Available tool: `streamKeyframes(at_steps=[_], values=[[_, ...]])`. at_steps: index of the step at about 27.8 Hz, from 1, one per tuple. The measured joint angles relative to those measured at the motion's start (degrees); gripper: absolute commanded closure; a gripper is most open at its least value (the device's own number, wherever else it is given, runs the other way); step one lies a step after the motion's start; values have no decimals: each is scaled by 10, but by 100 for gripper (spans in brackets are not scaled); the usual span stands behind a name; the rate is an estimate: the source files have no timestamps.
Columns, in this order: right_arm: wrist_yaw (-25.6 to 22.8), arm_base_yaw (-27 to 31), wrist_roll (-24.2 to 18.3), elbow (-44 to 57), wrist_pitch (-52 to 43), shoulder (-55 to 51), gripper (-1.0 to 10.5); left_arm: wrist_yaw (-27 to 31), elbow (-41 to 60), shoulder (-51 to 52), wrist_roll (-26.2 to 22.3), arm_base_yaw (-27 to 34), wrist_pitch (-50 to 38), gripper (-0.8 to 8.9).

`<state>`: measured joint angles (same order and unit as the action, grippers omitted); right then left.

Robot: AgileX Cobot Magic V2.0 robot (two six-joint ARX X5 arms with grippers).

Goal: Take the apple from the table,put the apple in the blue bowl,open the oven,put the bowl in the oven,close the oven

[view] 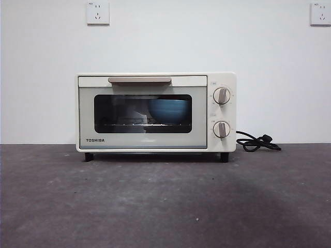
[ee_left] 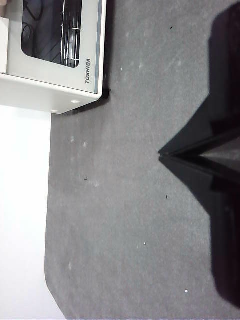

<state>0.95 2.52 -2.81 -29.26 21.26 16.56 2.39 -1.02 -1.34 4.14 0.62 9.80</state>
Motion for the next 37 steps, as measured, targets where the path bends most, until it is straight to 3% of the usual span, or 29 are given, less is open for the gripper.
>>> streamKeyframes(at_steps=[6, 14, 37], values=[[0, 5, 0, 137, -110, -53, 946, 0, 0, 0, 0, 0, 0, 817], [8, 5, 0, 257, -118, -129, 946, 0, 0, 0, 0, 0, 0, 817], [23, 5, -16, 279, -106, -159, 946, 0, 0, 0, 0, 0, 0, 817]])
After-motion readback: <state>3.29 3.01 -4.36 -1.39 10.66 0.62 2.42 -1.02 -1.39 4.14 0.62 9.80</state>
